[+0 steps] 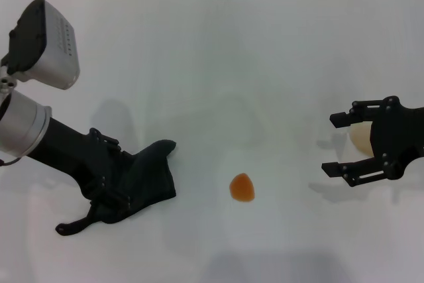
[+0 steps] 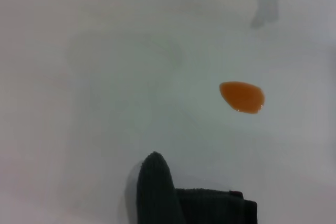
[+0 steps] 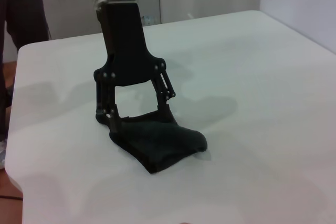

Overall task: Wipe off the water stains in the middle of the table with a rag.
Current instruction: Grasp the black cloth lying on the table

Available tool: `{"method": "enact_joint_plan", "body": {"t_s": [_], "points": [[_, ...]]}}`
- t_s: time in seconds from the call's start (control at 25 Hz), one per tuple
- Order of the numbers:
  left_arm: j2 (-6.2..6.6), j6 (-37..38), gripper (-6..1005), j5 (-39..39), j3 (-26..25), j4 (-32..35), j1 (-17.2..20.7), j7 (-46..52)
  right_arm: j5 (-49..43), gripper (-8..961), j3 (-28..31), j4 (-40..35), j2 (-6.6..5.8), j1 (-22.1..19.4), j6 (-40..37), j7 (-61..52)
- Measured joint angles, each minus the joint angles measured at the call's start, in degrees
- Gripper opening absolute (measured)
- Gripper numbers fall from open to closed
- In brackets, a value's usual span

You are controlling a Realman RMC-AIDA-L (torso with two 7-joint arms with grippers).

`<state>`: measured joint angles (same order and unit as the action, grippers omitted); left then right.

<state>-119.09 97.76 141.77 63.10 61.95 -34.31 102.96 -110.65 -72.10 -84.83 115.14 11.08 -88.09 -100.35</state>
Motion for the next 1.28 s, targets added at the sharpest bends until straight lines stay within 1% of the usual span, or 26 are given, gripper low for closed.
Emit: {"method": "enact_joint_plan", "body": {"t_s": [0.28,0.6,0.84,1.08,1.16,1.28], "points": [[0.0,0.0,826,1.2,0.7,-0.5,0.0,0.5,0.1,843,0.1,-0.2,-0.01,0.0,-0.1,-0.1],[0.2,-0.2,825,2.0,0.1,-0.3,0.1,0.4,0.3,844,0.2,-0.3,-0.01,0.0,0.1,-0.5],[0.09,-0.8,824,2.1,0.2,-0.5,0.1,0.3,0.5,843,0.2,-0.3,-0.01,0.0,0.1,-0.6],[0.01,-2.0,648,2.1,0.5,-0.8,0.4,0.3,0.5,843,0.4,-0.3,-0.01,-0.1,0.2,-0.6],[0.0,-2.3,544,2.1,0.5,-1.3,0.3,0.2,0.5,843,0.5,-0.3,0.0,-0.1,0.2,-0.6],[0.0,-3.1,541,2.2,0.5,-2.9,0.0,0.1,0.5,843,0.5,-0.2,-0.01,-0.2,0.2,-0.6]]}}
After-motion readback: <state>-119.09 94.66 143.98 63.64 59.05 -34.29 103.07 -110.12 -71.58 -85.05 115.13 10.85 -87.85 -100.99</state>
